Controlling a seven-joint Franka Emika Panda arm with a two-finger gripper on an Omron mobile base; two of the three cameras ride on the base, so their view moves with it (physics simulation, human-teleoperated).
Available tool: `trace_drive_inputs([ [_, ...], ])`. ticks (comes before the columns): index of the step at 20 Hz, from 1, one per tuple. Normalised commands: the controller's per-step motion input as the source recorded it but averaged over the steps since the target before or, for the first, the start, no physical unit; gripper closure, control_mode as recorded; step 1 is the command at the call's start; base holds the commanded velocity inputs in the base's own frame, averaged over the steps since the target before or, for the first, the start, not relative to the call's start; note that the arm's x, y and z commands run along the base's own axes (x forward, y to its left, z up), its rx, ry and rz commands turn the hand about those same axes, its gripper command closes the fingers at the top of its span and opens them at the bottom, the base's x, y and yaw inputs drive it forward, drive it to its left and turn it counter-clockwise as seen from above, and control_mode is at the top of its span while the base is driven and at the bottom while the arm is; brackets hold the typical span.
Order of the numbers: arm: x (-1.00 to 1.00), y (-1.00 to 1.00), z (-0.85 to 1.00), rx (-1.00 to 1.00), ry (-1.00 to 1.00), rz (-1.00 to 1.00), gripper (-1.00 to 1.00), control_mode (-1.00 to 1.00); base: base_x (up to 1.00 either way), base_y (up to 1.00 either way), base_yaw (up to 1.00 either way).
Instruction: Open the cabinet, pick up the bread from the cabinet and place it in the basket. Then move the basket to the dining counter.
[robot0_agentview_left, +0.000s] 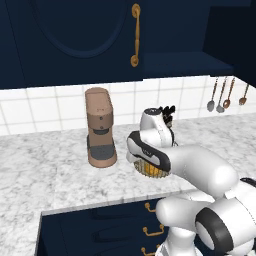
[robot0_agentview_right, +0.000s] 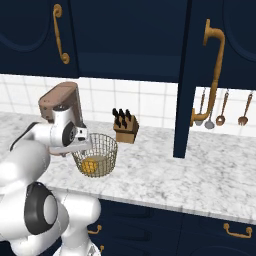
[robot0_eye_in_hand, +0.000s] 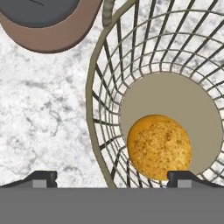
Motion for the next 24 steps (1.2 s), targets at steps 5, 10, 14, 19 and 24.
trace_drive_inputs([
  [5,0.26,0.0,-0.26,-0.04,0.0,0.02,-1.0,-1.0,0.0,0.0,0.0],
  [10,0.04,0.0,-0.26,-0.02,0.0,0.04,-1.0,-1.0,0.0,0.0,0.0],
  [14,0.0,0.0,-0.31,-0.02,0.0,0.05,-1.0,-1.0,0.0,0.0,0.0],
  [19,0.01,0.0,0.0,0.0,0.0,0.03,-1.0,-1.0,0.0,0.0,0.0],
  [24,0.0,0.0,-0.01,0.0,0.0,0.04,1.0,-1.0,0.0,0.0,0.0],
])
